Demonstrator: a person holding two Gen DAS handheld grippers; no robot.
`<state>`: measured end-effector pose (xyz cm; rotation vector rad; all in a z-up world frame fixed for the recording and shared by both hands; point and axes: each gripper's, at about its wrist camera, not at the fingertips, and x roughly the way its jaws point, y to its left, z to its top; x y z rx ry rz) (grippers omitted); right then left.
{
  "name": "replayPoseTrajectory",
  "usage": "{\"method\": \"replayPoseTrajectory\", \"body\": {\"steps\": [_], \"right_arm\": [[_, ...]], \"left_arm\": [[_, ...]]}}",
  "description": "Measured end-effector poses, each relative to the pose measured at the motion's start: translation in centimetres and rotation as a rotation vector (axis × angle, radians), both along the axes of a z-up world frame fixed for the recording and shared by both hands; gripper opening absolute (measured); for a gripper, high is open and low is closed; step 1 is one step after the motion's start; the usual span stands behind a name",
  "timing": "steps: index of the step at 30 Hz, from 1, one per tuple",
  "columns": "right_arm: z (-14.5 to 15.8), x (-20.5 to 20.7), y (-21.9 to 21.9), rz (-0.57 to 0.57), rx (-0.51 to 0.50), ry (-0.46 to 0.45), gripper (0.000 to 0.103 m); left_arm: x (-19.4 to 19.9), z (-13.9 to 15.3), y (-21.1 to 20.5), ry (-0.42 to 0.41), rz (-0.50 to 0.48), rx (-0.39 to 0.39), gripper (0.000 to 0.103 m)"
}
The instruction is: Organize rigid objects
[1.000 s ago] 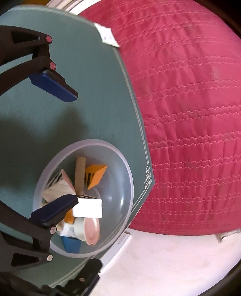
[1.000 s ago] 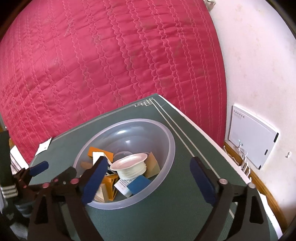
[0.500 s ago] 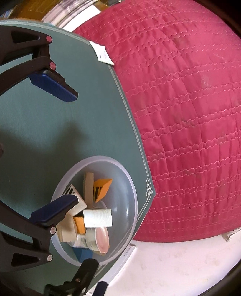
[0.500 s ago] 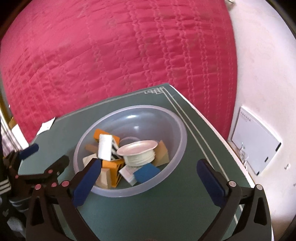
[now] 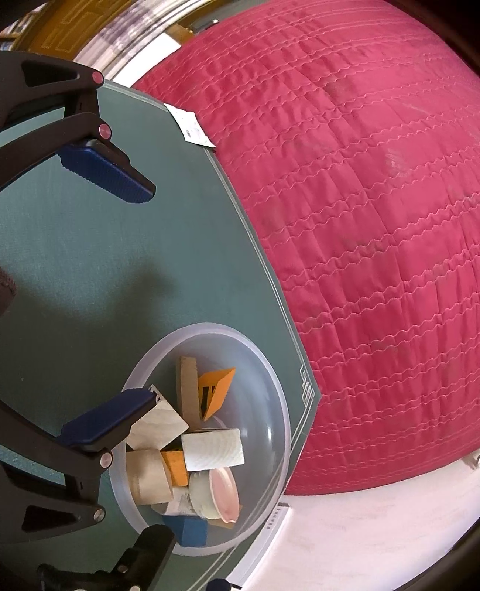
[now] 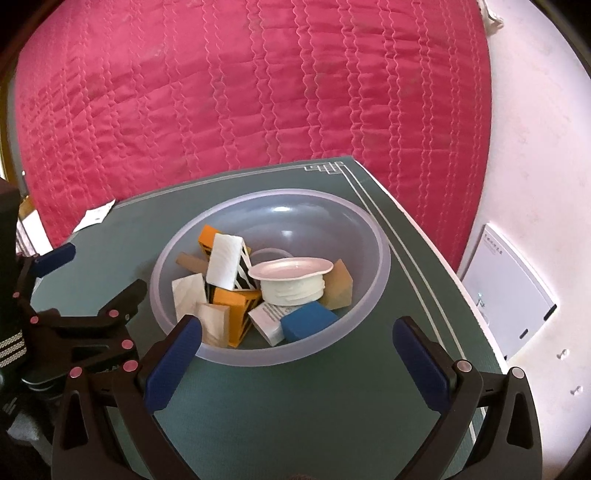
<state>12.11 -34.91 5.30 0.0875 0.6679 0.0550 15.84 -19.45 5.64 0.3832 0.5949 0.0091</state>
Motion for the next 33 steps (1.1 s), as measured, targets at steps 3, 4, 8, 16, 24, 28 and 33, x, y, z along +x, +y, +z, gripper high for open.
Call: {"method": "replayPoseTrajectory", "body": {"steps": [3,4,8,16,24,28,33], "right_arm": [[-0.3,0.1,0.2,0.003,-0.016,0.013,0.103],[-0.4,0.1,0.2,0.005,-0.019,0.016,0.103],[-0.6,0.2,0.6,0.011,-0.040,0.026,0.103],[-0.9,0.4,0.7,-0.003,-0.057,0.041,0.103],[-1.0,0.5,0.7,-0.008,-0.060,0.043,0.103],[-1.0,0.4,0.7,-0.009,-0.060,0.042,0.103],[-1.1,0.5,0.6,-0.006,-0.060,0.046,0.103]], "left_arm": [[0.0,-0.2,-0.1,-0.002,0.005,0.017,0.102],[0.0,-0.3,-0.2,-0.004,0.006,0.023,0.102],[-0.2,-0.4,-0.4,-0.007,0.003,0.035,0.102],[-0.2,-0.5,-0.4,-0.012,0.004,0.050,0.102],[-0.7,-0.6,-0.8,-0.020,-0.005,0.058,0.102],[-0.7,-0.7,-0.9,-0.022,-0.014,0.064,0.102],[-0.7,-0.7,-1.1,-0.015,-0.017,0.069,0.102]]}}
